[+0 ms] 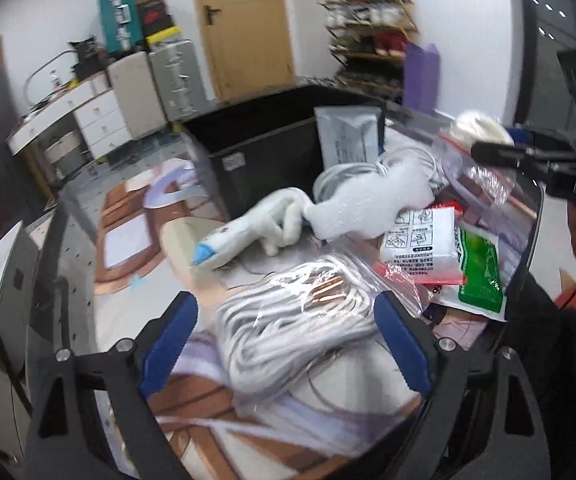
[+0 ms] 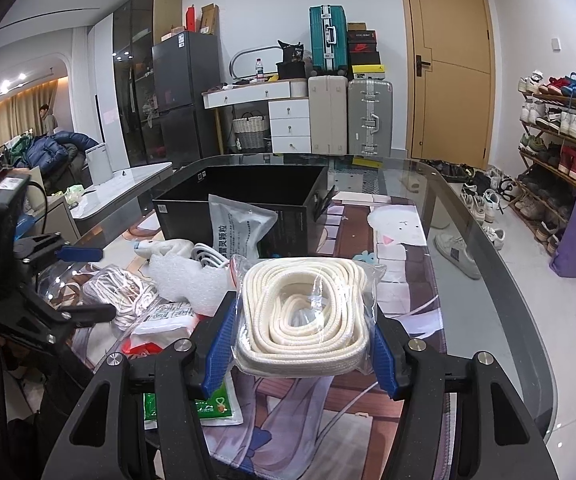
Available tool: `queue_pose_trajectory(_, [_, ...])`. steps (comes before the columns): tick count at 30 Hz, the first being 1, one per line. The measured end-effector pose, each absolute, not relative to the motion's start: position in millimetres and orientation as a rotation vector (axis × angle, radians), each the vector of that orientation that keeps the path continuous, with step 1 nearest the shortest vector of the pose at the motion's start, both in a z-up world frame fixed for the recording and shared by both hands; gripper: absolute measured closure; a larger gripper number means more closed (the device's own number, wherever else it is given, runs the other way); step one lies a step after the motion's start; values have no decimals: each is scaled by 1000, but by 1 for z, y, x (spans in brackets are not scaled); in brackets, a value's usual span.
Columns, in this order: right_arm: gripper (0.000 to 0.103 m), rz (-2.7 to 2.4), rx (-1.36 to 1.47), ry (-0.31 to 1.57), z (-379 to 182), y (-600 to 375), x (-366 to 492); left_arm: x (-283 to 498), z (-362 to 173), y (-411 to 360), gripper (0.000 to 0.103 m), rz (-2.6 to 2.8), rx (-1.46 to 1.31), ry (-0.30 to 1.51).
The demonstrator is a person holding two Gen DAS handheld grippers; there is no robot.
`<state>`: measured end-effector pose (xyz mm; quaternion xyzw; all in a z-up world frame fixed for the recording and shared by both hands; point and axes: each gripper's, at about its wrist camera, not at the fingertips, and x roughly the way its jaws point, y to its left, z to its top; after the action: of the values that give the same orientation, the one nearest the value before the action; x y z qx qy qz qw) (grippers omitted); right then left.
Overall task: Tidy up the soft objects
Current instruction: 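Lift both bagged bundles and carry them over the black box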
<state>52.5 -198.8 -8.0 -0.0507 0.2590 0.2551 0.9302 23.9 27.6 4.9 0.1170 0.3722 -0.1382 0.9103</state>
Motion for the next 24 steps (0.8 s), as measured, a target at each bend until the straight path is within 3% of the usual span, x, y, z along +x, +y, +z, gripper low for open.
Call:
queue_pose_trajectory(7, [43,508,-92,531,-6,-204,57,44,-1,24,12,-401,224,836])
queue_pose_trajectory(17, [43,515,-76,526,-6,-206,56,15,5,42,12,-430,169,863])
queue_pose_trajectory(24, [43,520,-72,520,-4,-207,51,11,0,34,10,-457,303,873])
